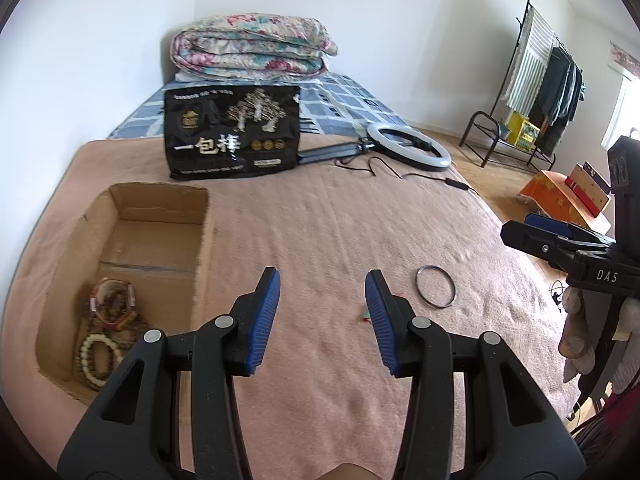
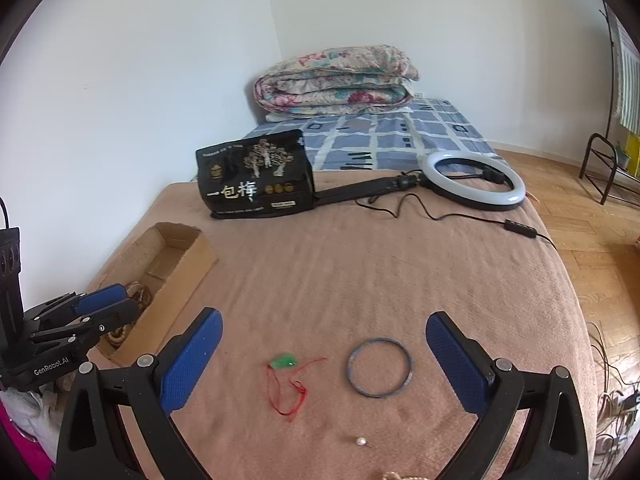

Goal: Organize jewelry
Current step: 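Move both tools back over the green pendant and pearl necklace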

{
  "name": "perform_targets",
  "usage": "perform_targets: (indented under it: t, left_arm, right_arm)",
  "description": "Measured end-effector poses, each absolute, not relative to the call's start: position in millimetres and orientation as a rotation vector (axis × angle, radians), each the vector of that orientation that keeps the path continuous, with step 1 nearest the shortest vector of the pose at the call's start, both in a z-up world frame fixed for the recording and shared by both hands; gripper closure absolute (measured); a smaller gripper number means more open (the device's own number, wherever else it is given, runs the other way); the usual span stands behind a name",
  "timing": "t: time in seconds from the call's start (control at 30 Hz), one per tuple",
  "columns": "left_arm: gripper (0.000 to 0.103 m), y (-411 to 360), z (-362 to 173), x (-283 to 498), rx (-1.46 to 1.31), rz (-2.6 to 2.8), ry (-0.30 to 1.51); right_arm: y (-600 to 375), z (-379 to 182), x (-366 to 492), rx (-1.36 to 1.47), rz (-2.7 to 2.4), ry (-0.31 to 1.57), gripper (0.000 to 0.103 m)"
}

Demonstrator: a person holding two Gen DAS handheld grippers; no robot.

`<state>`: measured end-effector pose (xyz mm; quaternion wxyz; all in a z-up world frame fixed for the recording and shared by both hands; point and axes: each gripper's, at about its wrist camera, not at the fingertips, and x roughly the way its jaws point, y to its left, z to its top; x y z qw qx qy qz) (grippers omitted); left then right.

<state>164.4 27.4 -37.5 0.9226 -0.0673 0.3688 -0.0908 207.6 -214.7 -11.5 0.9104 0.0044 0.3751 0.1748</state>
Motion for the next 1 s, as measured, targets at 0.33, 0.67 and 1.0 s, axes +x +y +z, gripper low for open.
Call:
perform_targets:
  t: [0.33,0.67,1.0]
  left_arm:
    - [0.058,-4.5,-50.2,173.1,-0.114,-0.233,0.798]
    - [0.058,-34.4,-60.0,174.6,-0.086,-0.285,0.823]
    - [0.058,-62.0,-67.1,174.5,-0.064,-0.329,0.839]
  right_arm:
    - [-252.4,-24.9,207.2,0.020,0.330,0.814,0.000]
    - [-291.9,-52.8,187.1,-0.012,0.286,0.885,0.000]
    - [-321.3,-82.6,165.9,0.006,0.265,0.967,0.000]
